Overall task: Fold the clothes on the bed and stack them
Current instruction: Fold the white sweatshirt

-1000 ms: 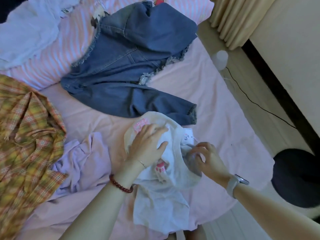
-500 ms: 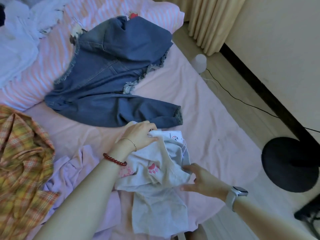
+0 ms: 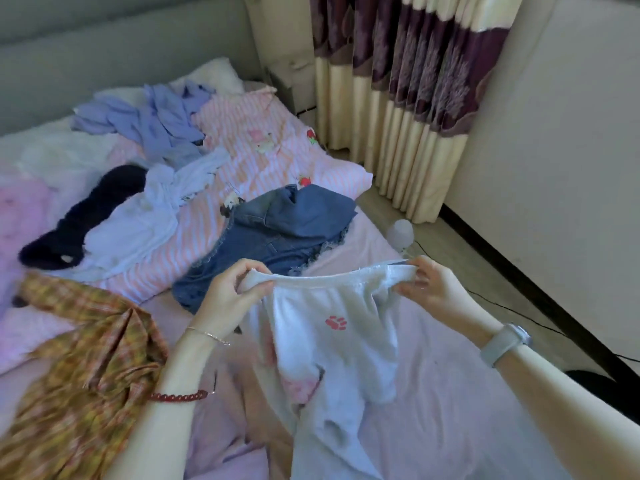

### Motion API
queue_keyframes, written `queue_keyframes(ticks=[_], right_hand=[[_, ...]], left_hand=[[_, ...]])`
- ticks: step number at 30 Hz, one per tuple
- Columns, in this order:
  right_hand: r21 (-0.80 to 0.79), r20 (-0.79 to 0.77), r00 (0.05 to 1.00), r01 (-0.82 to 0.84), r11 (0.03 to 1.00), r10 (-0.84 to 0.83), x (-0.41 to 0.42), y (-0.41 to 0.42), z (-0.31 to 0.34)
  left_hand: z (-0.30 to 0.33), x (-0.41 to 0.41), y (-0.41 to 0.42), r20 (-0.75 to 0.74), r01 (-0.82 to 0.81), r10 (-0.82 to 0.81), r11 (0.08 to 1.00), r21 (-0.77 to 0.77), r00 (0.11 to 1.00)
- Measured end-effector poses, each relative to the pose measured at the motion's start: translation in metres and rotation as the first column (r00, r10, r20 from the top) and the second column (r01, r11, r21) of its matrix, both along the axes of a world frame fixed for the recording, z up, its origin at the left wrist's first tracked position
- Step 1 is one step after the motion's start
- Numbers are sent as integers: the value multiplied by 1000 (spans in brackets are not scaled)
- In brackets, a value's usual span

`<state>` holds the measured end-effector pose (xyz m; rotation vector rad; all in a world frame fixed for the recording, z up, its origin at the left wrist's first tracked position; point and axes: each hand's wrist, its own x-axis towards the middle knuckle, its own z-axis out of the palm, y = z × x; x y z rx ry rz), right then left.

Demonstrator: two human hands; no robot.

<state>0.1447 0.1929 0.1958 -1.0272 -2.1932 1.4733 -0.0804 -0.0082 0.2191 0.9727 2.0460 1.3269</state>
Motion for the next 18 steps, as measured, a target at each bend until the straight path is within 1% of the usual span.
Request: queue_keyframes(ticks=[2,4,5,6,7,8,9,10,11,12,14,15,17,18], right_hand=[[-25,-163,986,-30,999,26,-7,8,52],[-17,-317,945,-85,996,76,-11,12,101],[0,-364,926,-107,994,99,-13,15,120],[43,-376,919,-112,993,120,-15,17,137],[128,-356,924,-96,987,136,-17,18,150],[240,-303,940,-84,967,156,-20,20,161],[354,-233,958,-78,932,168,-23,21,169],[447,-161,974,-74,892,161,-27,22,173],[500,-98,983,-88,862,158,-30,23,175],[525,-59,986,-104,845,158,-31,25,175],[522,-46,988,-101,847,146,-35,28,178],[501,-76,989,-69,863,124,-38,30,181],[441,-171,983,22,897,60,-46,29,192],[429,-192,981,67,901,18,-51,28,199]], left_hand=[[41,0,-4,29,-55,52,994,93,998],[78,-2,-9,61,-134,124,973,186,990],[96,-3,-12,79,-163,149,960,227,986],[112,-5,-14,86,-176,158,949,262,984],[126,-7,-15,41,-165,160,948,272,986],[135,-10,-16,-63,-158,177,959,235,982],[140,-13,-16,-198,-178,208,971,162,958],[142,-15,-16,-335,-207,223,975,82,916],[144,-15,-17,-436,-225,214,974,27,874],[145,-13,-17,-495,-250,222,968,9,840],[150,-9,-18,-545,-278,253,960,38,799],[155,-8,-18,-551,-293,279,954,63,786],[169,-4,-15,-511,-289,301,952,106,805],[177,-1,-13,-477,-264,292,956,126,829]])
